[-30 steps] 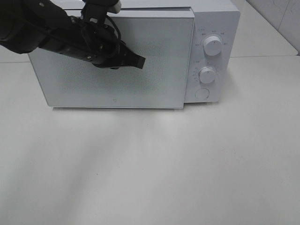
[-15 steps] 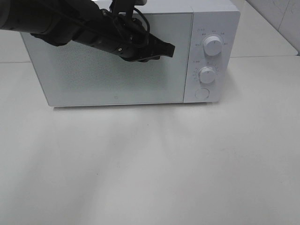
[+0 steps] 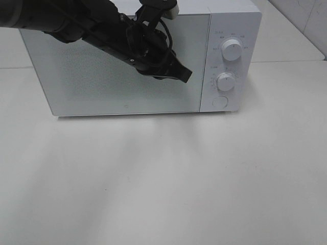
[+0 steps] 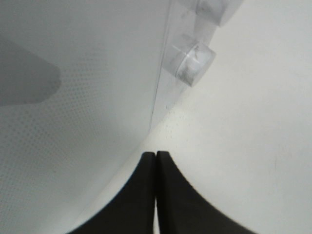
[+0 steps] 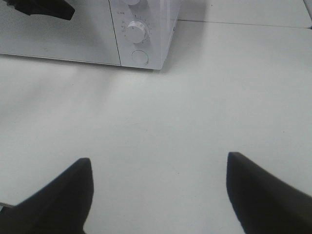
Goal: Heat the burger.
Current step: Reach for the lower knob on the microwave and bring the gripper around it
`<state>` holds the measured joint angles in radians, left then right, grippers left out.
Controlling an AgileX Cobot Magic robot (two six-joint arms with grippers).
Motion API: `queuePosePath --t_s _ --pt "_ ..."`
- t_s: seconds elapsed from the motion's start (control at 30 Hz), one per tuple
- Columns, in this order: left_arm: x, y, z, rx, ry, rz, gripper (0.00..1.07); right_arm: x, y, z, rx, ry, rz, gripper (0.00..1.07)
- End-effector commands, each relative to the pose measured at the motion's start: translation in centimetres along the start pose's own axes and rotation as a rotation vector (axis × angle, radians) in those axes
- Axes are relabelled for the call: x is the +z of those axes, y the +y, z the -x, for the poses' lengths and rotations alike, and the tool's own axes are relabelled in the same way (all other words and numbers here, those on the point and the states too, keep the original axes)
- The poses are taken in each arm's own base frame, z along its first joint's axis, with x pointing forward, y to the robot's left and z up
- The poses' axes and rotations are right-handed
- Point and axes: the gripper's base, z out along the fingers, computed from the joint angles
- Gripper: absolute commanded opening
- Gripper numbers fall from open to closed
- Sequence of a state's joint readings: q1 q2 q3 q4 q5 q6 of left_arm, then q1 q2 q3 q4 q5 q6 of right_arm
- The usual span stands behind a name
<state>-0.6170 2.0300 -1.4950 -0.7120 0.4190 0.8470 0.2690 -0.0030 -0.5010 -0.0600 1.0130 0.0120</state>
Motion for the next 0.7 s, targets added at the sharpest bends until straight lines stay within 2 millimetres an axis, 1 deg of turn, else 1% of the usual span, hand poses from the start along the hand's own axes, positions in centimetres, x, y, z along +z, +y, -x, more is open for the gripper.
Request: queuePosePath --t_s 0.03,0.1,0.13,0.17,0.23,0.27,0.33,0.37,0.4,0.5,0.53,0.57,0.6,0.67,0.7 --pt "-1.0 0.0 0.2 0.041 0.046 -0.019 0.00 -0.3 0.0 -0.1 -0.011 -0.035 -0.007 0.72" --pt "-1.1 -0.1 0.0 0.036 0.078 -0.029 0.00 -0.3 0.0 -0.1 -0.011 -0.035 -0.007 0.72" --pt "-1.6 -0.3 -0.3 0.008 0.133 -0.042 0.00 -0.3 0.0 -0.1 -0.011 -0.035 -0.007 0.72" --pt "-1.6 -0.3 -0.3 0.008 0.133 -0.042 0.00 -0.3 0.0 -0.1 -0.011 -0.035 -0.007 0.72" --pt "-2.6 -0.5 -0.6 -0.030 0.213 -0.040 0.00 -0.3 0.0 -0.1 -0.011 -0.035 -0.007 0.72" --pt "-2.6 -0.5 -0.6 -0.030 0.213 -0.040 0.00 -0.3 0.0 -0.1 -0.011 -0.035 -0.007 0.72" --pt "-4.3 -0.7 -1.0 -0.096 0.327 -0.017 0.00 -0.3 0.0 -0.1 -0.011 -0.035 -0.007 0.72" --pt "-4.3 -0.7 -1.0 -0.096 0.327 -0.017 0.00 -0.3 0.0 -0.1 -0.011 -0.035 -0.007 0.72" --pt "-5.3 -0.9 -1.1 -0.141 0.374 0.000 0.00 -0.3 0.0 -0.1 -0.011 -0.035 -0.007 0.72" --pt "-5.9 -1.0 -1.1 -0.162 0.399 0.006 0.00 -0.3 0.0 -0.1 -0.011 -0.035 -0.007 0.72" --pt "-6.8 -1.1 -1.2 -0.194 0.446 0.020 0.00 -0.3 0.0 -0.1 -0.011 -0.035 -0.007 0.72" --pt "-7.3 -1.2 -1.3 -0.206 0.472 0.029 0.00 -0.3 0.0 -0.1 -0.011 -0.035 -0.007 0.72" --pt "-7.3 -1.2 -1.3 -0.206 0.472 0.029 0.00 -0.3 0.0 -0.1 -0.011 -0.035 -0.007 0.72" --pt "-9.2 -1.5 -1.6 -0.246 0.567 0.048 0.00 -0.3 0.0 -0.1 -0.011 -0.035 -0.007 0.72" --pt "-9.2 -1.5 -1.6 -0.246 0.567 0.048 0.00 -0.3 0.0 -0.1 -0.011 -0.035 -0.007 0.72"
